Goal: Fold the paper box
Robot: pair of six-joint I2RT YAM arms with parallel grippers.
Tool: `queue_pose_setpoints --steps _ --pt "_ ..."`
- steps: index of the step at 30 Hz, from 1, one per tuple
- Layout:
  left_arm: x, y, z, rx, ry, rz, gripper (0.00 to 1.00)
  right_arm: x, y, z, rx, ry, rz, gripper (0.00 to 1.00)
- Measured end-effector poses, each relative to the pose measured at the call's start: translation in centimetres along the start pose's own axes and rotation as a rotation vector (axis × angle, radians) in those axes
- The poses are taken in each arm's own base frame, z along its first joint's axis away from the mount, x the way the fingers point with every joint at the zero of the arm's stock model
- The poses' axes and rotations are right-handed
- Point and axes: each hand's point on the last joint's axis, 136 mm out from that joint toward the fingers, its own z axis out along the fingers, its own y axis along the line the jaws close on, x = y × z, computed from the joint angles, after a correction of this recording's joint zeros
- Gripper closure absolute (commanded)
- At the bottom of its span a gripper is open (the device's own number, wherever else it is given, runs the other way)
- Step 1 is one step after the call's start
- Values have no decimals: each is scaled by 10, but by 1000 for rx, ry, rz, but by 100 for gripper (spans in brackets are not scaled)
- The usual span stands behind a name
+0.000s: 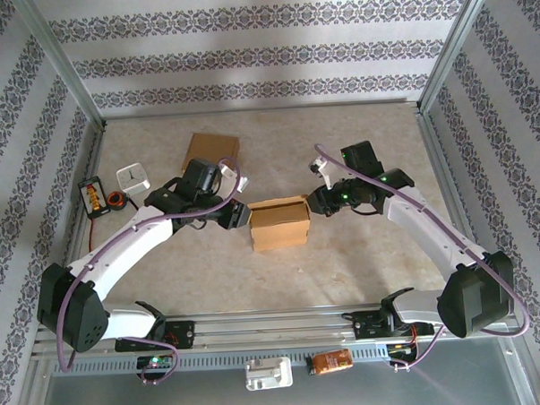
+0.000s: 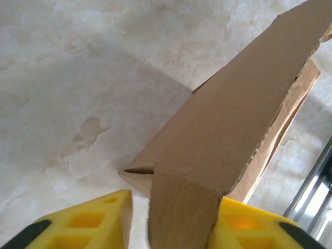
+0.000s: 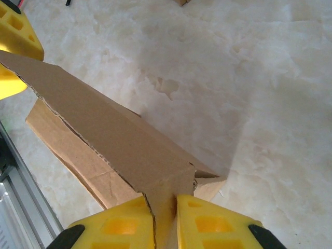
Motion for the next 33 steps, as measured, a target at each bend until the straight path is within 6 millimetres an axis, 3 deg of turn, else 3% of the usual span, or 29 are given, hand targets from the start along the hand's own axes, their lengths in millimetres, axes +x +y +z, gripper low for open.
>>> queue_pose_setpoints --steps 6,10,16,33 --pt "0 -1 -2 -1 6 -18 71 -2 2 1 -2 4 17 82" --pt "-2 -2 -4 -1 4 -25 65 -1 3 2 1 9 30 82" --pt "-4 -3 -6 -1 5 -38 65 -2 3 2 4 8 37 82" --pt "-12 -5 -14 -10 4 -93 77 -7 5 6 43 -2 110 82"
